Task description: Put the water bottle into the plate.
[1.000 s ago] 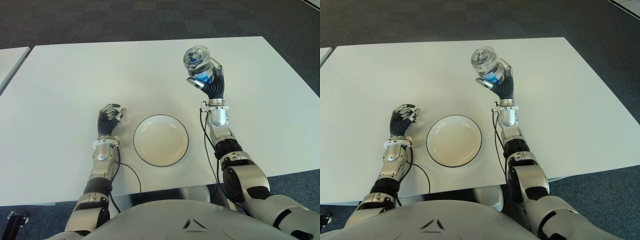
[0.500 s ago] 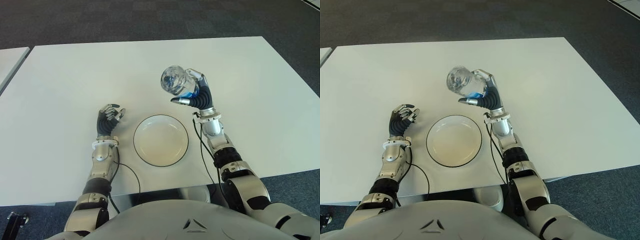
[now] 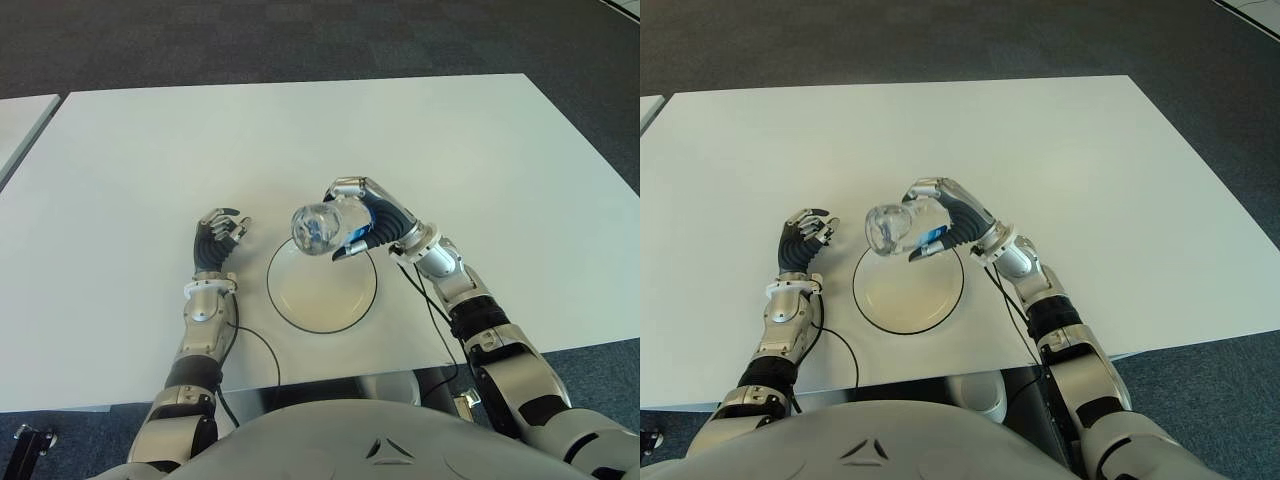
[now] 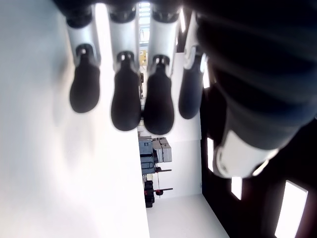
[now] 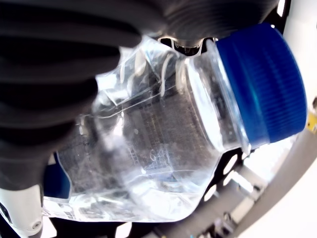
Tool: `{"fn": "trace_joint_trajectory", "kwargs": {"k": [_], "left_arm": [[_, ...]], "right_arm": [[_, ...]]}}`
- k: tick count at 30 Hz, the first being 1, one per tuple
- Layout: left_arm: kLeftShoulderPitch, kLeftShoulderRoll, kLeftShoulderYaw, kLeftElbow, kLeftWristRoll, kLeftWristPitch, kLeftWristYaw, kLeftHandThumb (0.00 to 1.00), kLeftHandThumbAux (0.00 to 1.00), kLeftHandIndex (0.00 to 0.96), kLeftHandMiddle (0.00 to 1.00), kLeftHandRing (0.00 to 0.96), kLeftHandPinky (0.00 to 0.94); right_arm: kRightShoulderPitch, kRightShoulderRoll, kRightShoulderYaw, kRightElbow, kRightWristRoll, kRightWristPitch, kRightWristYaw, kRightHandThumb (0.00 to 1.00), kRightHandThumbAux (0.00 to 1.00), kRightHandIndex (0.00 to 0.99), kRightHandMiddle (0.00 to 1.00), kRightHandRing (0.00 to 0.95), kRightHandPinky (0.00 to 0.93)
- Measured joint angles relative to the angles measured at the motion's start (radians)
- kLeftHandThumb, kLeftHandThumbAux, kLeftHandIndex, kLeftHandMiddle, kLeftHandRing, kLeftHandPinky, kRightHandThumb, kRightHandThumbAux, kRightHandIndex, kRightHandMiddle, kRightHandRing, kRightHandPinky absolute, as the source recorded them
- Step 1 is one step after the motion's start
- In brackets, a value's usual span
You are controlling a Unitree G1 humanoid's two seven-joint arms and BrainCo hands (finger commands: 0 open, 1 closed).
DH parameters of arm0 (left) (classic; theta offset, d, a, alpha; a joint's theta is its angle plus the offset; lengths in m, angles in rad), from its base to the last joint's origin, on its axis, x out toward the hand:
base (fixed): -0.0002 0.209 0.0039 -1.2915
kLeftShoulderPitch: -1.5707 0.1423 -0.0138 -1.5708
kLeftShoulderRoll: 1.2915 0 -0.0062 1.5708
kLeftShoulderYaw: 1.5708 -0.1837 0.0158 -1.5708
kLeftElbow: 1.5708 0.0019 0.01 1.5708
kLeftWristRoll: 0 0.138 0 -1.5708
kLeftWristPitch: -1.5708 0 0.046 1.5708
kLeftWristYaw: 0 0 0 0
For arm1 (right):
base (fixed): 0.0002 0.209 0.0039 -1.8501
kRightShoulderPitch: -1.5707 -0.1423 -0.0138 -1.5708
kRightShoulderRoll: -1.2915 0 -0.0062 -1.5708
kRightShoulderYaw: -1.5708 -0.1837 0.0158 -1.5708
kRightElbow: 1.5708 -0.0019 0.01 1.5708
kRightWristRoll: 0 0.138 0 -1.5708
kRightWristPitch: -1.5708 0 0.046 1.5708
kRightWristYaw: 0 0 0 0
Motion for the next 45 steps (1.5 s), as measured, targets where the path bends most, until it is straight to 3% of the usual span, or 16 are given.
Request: {"fn": "trace_joint_trajectory", "kwargs": {"k": [7,13,19,25,32,35,36,37,39,42,45], "left_arm": [[-0.003,0.003,0.0,0.008,0.003,0.0,0.0,0.706,0.717,0.435,0.698,0.687,0.663],[-0.004,0.003,0.0,0.008,0.002,-0.003,0.0,0.706,0.717,0.435,0.698,0.687,0.667],[-0.004,0.003,0.0,0.009,-0.002,-0.006,0.0,0.706,0.717,0.435,0.704,0.693,0.673],[-0.003,0.003,0.001,0.008,-0.002,-0.006,0.0,0.707,0.716,0.436,0.704,0.693,0.671],[-0.003,0.002,0.002,0.008,-0.002,-0.004,0.0,0.707,0.716,0.436,0.702,0.69,0.666],[-0.003,0.001,0.002,0.008,-0.003,-0.004,0.0,0.707,0.716,0.436,0.704,0.692,0.672],[-0.003,0.001,0.002,0.008,-0.003,-0.005,0.0,0.706,0.716,0.436,0.705,0.693,0.673],[-0.003,0.001,0.001,0.008,-0.003,-0.005,0.0,0.706,0.716,0.436,0.706,0.694,0.674],[-0.003,0.001,0.001,0.008,-0.003,-0.006,0.0,0.705,0.716,0.436,0.706,0.694,0.673],[-0.003,0.002,0.001,0.008,-0.003,-0.006,-0.001,0.706,0.716,0.436,0.705,0.693,0.67],[-0.003,0.002,0.001,0.008,-0.003,-0.005,-0.002,0.706,0.716,0.436,0.705,0.693,0.669]], "right_arm": [[-0.006,-0.028,0.068,0.018,0.004,0.015,0.135,0.844,0.677,0.426,0.544,0.899,0.889],[-0.003,-0.052,0.097,-0.024,0.004,0.105,0.229,0.846,0.675,0.432,0.544,0.902,0.887],[0.023,-0.079,0.102,-0.156,-0.043,0.319,0.294,0.849,0.673,0.438,0.555,0.885,0.861],[0.042,-0.106,0.133,-0.272,-0.164,0.516,0.334,0.846,0.676,0.431,0.577,0.839,0.799],[0.042,-0.135,0.169,-0.312,-0.242,0.545,0.338,0.838,0.682,0.413,0.58,0.759,0.71],[0.041,-0.139,0.178,-0.318,-0.259,0.544,0.336,0.826,0.69,0.384,0.537,0.631,0.608],[0.04,-0.141,0.182,-0.321,-0.265,0.544,0.335,0.615,0.694,0.353,0.472,0.529,0.513],[0.04,-0.144,0.186,-0.324,-0.27,0.544,0.335,0.47,0.7,0.332,0.429,0.463,0.452],[0.039,-0.151,0.195,-0.331,-0.275,0.544,0.34,0.328,0.702,0.301,0.38,0.398,0.385],[0.036,-0.157,0.205,-0.34,-0.282,0.545,0.351,0.19,0.696,0.245,0.291,0.298,0.288],[0.034,-0.158,0.21,-0.347,-0.289,0.547,0.352,0.124,0.688,0.198,0.221,0.223,0.227]]}}
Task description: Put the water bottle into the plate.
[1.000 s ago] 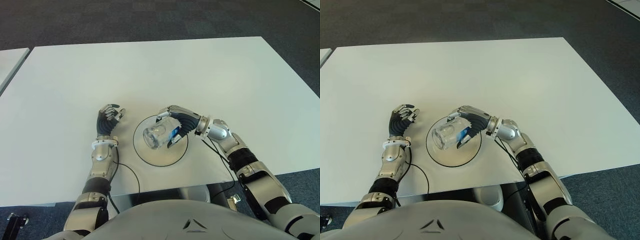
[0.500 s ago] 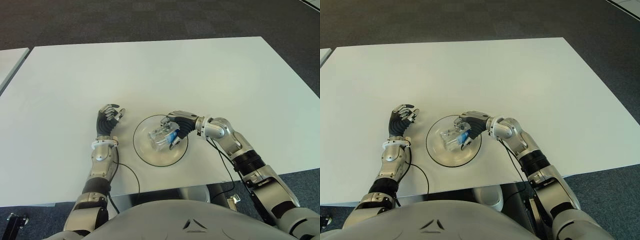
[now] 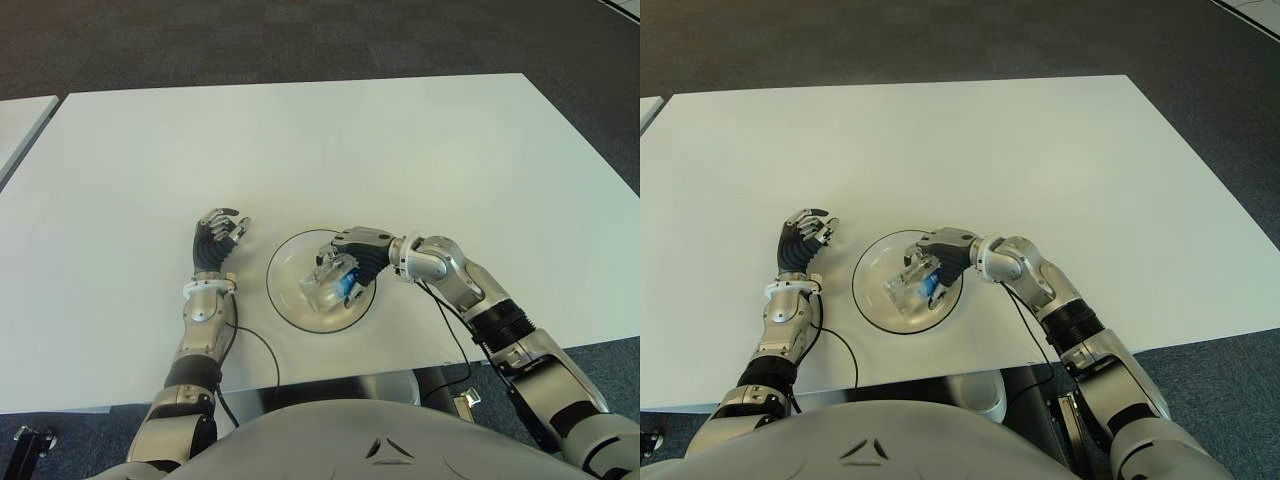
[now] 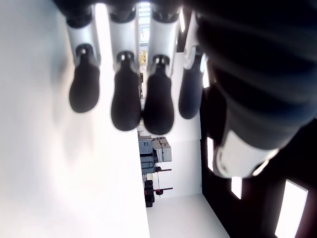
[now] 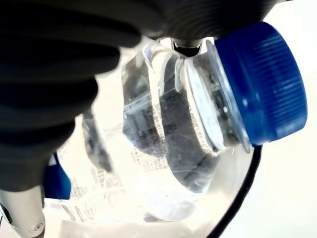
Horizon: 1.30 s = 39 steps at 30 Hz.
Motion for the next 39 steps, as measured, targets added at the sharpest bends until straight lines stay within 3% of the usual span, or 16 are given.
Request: {"fn": "trace_joint_trajectory", "kwargs": {"k": [6,10,15,25,39], "left_arm": [[0.0,0.0,0.0,0.0,0.0,0.0,0.0,0.706,0.717,0.436,0.707,0.696,0.672],[0.0,0.0,0.0,0.0,0.0,0.0,0.0,0.706,0.717,0.436,0.705,0.694,0.67],[0.0,0.0,0.0,0.0,0.001,0.0,0.0,0.706,0.717,0.436,0.707,0.695,0.675],[0.0,0.0,0.0,0.001,0.001,0.0,0.0,0.706,0.716,0.436,0.705,0.693,0.672],[0.0,0.0,0.0,0.002,0.001,0.0,-0.001,0.704,0.717,0.435,0.708,0.695,0.674]], "right_arm": [[0.0,0.0,0.008,-0.009,-0.01,0.006,-0.002,0.076,0.665,0.105,0.12,0.135,0.167],[0.0,-0.002,0.01,-0.016,-0.01,0.006,-0.003,0.033,0.631,0.028,0.048,0.061,0.078],[0.002,-0.009,0.01,-0.026,-0.01,0.006,-0.004,0.005,0.574,0.004,0.007,0.01,0.012],[0.023,-0.01,0.001,-0.058,0.0,0.003,-0.038,0.0,0.505,0.0,0.0,0.0,0.0],[0.047,0.004,-0.016,-0.066,0.028,-0.057,-0.145,0.036,0.447,0.0,0.0,0.0,0.0]]}}
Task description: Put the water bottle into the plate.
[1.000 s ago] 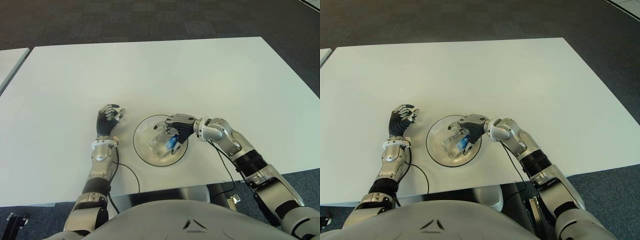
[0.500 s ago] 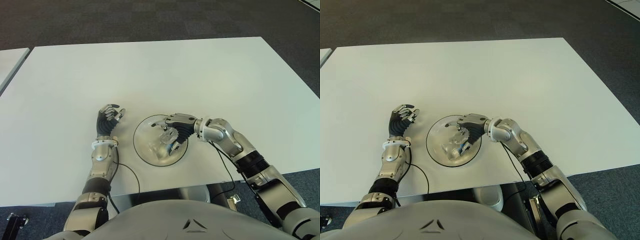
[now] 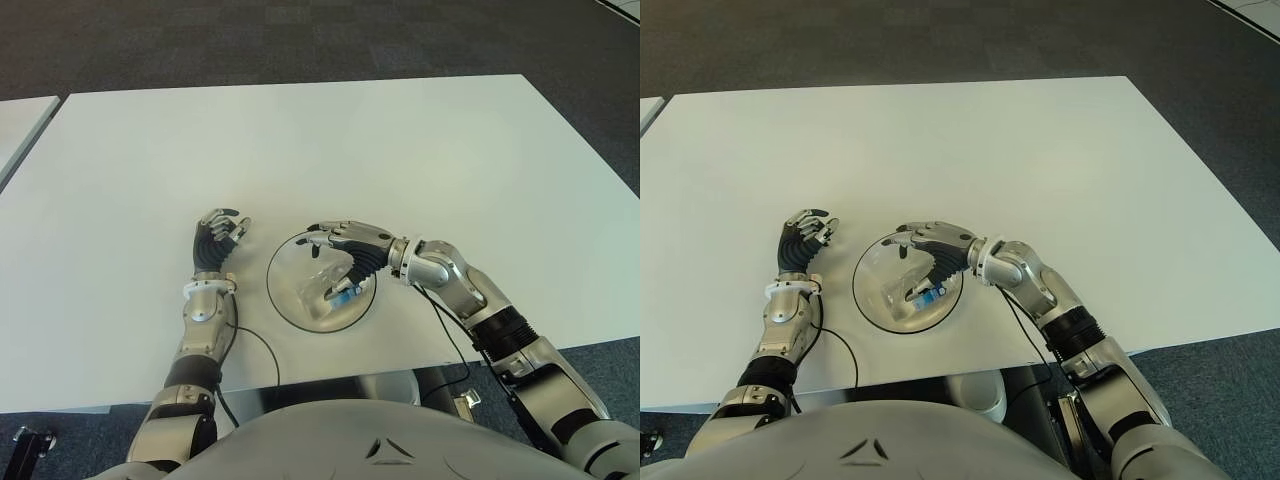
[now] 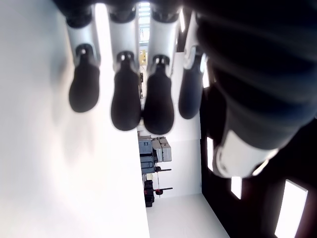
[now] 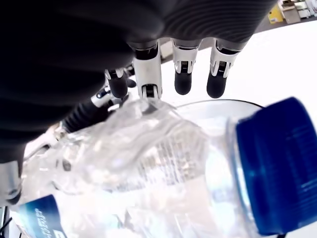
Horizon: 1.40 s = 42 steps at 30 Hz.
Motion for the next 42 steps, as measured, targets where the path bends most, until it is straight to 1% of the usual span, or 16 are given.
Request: {"fn": "trace_joint_trajectory", "kwargs": {"k": [10,19,23,28,29,33,39,42], "left_arm": [[-0.001,0.001,0.0,0.006,0.0,-0.005,-0.004,0.705,0.717,0.435,0.714,0.702,0.683],[-0.002,0.002,0.0,0.009,0.001,-0.006,-0.004,0.706,0.716,0.436,0.709,0.696,0.672],[-0.003,0.002,0.0,0.009,0.001,-0.006,-0.004,0.706,0.716,0.436,0.705,0.692,0.669],[-0.003,0.002,0.001,0.01,0.001,-0.006,-0.003,0.707,0.716,0.436,0.704,0.691,0.671],[-0.003,0.002,0.001,0.01,0.001,-0.006,-0.003,0.707,0.716,0.436,0.704,0.69,0.67],[-0.003,0.001,0.001,0.01,0.001,-0.005,0.001,0.707,0.716,0.436,0.705,0.691,0.676],[-0.003,0.001,0.001,0.007,0.001,-0.001,0.002,0.707,0.716,0.436,0.708,0.693,0.675],[-0.003,0.001,0.001,0.005,0.0,0.004,0.002,0.706,0.716,0.436,0.707,0.693,0.674]], "right_arm": [[0.011,0.008,-0.014,0.01,0.0,-0.052,-0.092,0.029,0.392,0.0,0.0,0.0,0.0],[0.022,0.024,-0.034,0.019,0.017,-0.083,-0.14,0.034,0.344,0.0,0.0,0.0,0.0],[0.027,0.029,-0.045,0.019,0.01,-0.095,-0.19,0.028,0.339,0.0,0.0,0.0,0.0],[0.031,0.045,-0.068,0.034,-0.051,-0.158,-0.347,0.017,0.344,0.0,0.0,0.0,0.0],[0.031,0.049,-0.073,0.043,-0.072,-0.175,-0.394,0.016,0.346,0.0,0.0,0.0,0.0],[0.03,0.063,-0.079,0.077,-0.139,-0.217,-0.537,0.005,0.357,0.0,0.0,0.0,0.0],[0.03,0.077,-0.079,0.126,-0.223,-0.23,-0.703,0.006,0.368,0.0,0.0,0.0,0.0],[0.03,0.079,-0.079,0.137,-0.253,-0.229,-0.763,0.003,0.378,0.0,0.0,0.0,0.0]]}}
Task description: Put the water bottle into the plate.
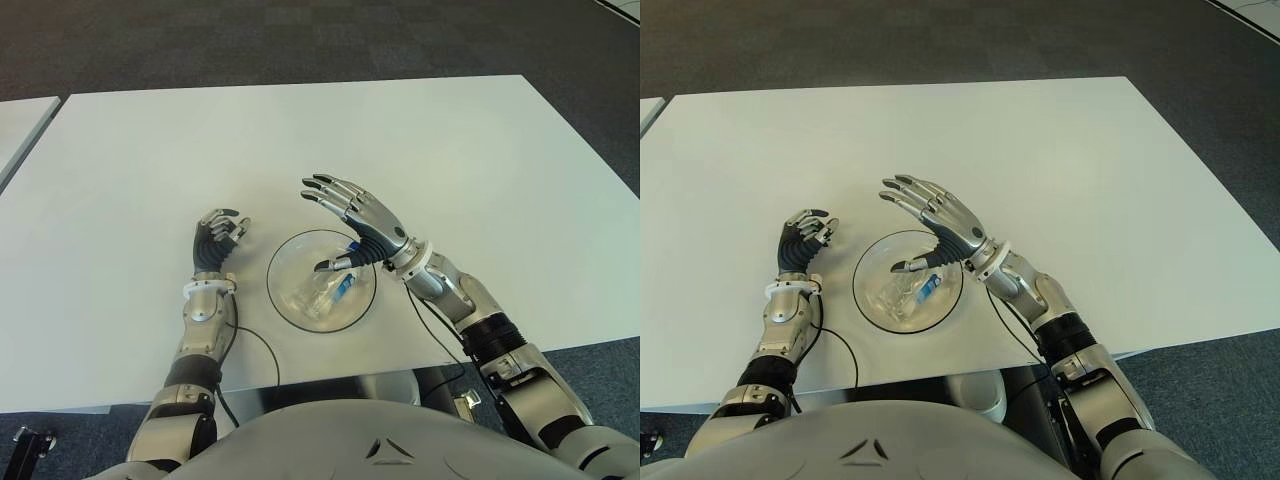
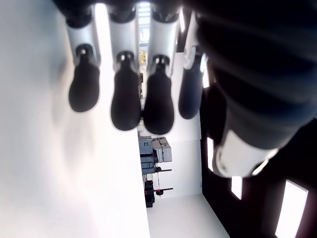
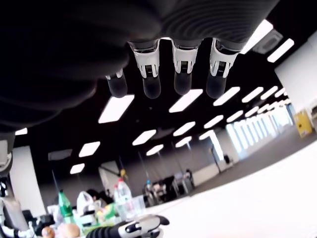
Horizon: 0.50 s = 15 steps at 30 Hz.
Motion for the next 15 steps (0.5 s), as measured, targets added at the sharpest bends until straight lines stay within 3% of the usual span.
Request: {"fn": "trace_joint_trajectory", "kwargs": {"k": [7,15], "left_arm": [[0.0,0.0,0.0,0.0,0.0,0.003,0.0,0.706,0.716,0.436,0.705,0.691,0.673],[0.0,0.0,0.0,0.0,-0.002,0.004,-0.002,0.706,0.716,0.436,0.704,0.692,0.676]], "right_arm": [[0.0,0.005,-0.014,0.01,-0.011,0.02,-0.064,0.0,0.395,0.0,0.0,0.0,0.0],[-0.003,0.049,-0.071,0.084,0.08,0.033,-0.103,0.0,0.406,0.0,0.0,0.0,0.0]]}}
